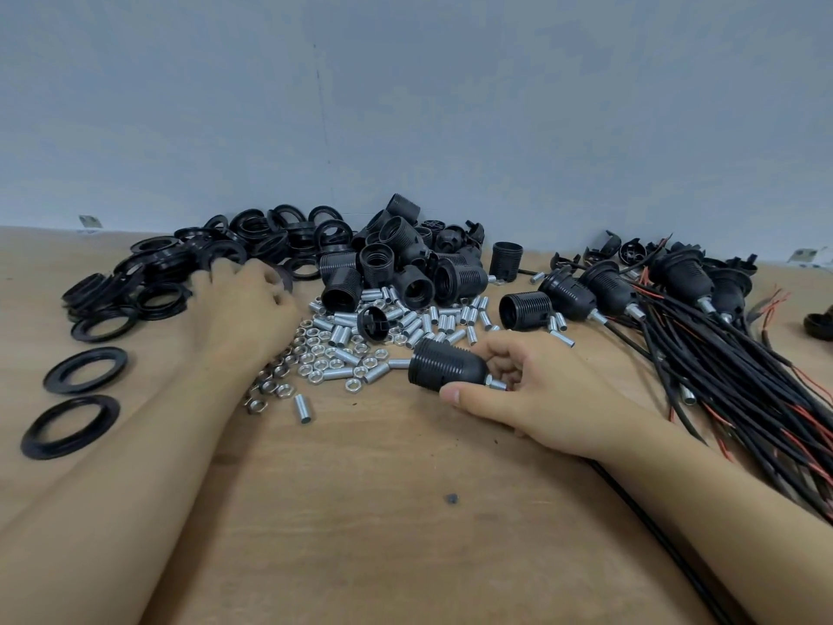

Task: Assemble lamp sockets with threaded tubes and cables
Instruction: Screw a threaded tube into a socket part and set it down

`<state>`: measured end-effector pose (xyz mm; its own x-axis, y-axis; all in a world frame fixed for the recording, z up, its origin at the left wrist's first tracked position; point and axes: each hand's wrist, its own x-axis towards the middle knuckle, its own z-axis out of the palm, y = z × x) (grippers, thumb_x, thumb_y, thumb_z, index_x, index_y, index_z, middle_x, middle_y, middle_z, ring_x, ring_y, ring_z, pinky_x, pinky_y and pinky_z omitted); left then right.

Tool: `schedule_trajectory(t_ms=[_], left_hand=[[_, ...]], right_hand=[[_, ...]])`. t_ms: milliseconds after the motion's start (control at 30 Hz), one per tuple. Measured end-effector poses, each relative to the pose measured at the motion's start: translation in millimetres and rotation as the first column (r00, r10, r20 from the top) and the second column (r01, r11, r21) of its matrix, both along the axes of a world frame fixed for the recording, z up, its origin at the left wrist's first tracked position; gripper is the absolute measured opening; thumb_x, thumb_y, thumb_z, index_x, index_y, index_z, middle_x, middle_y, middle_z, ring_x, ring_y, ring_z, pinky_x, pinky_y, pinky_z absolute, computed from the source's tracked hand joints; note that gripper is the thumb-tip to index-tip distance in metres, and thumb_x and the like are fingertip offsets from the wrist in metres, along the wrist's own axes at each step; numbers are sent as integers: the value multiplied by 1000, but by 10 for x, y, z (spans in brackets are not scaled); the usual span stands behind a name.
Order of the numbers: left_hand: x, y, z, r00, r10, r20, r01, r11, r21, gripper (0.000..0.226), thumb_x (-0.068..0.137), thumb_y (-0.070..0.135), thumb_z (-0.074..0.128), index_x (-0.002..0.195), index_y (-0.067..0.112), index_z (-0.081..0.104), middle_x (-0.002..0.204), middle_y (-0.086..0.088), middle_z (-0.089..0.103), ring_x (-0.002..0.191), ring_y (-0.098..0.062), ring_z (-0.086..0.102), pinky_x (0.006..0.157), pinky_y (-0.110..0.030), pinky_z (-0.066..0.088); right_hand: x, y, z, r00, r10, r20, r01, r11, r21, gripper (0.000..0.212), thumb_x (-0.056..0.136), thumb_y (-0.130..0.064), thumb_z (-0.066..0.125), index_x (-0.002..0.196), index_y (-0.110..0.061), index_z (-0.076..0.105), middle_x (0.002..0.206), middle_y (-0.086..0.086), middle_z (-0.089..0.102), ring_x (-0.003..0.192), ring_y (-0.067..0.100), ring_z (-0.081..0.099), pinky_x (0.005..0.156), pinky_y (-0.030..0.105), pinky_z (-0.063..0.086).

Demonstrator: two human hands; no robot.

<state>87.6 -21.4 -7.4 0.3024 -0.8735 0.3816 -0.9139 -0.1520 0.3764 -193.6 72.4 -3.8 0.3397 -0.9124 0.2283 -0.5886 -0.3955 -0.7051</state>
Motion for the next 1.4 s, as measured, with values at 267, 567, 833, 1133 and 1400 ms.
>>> schedule_trajectory(t_ms=[267,567,833,1133,1400], left_hand=[[8,-37,-33,996,-89,-2,89,996,-10,15,93,32,61,89,25,75,86,-3,71,89,-31,62,70,-35,47],[-72,54,62,930,-154,-334,111,983,-143,12,77,20,72,88,22,74,75,13,68,88,-8,62,80,-27,47],[-434,229,222,250,-504,-826,98,862,-497,14,81,5,77,84,17,71,94,-11,72,98,-28,72,91,-41,58],[-755,581,218,-161,-509,-846,646,593,-480,22,79,13,73,101,9,73,109,-16,74,99,-33,72,83,-33,58],[-733,551,186,-28,-497,-867,691,618,-376,36,78,19,74,113,14,66,106,-13,74,92,-28,72,82,-36,59]], right_hand=[[-10,-14,-16,1000,8,7,-8,1000,2,23,76,-56,72,82,-36,65,59,-1,43,50,7,40,50,37,40],[5,-5,-20,991,6,136,-14,998,59,30,73,-57,73,87,-31,68,74,19,60,51,26,56,42,37,51],[28,7,8,973,-48,226,73,992,-105,23,84,-43,72,104,-32,69,79,-4,69,56,8,55,50,32,51],[-57,-43,60,938,-59,341,135,970,-204,26,86,-31,73,112,-30,67,90,-13,69,70,4,63,53,10,46],[-168,-66,79,977,-45,209,95,968,-234,40,85,-25,75,123,-27,64,99,-9,66,62,22,64,46,28,55]])
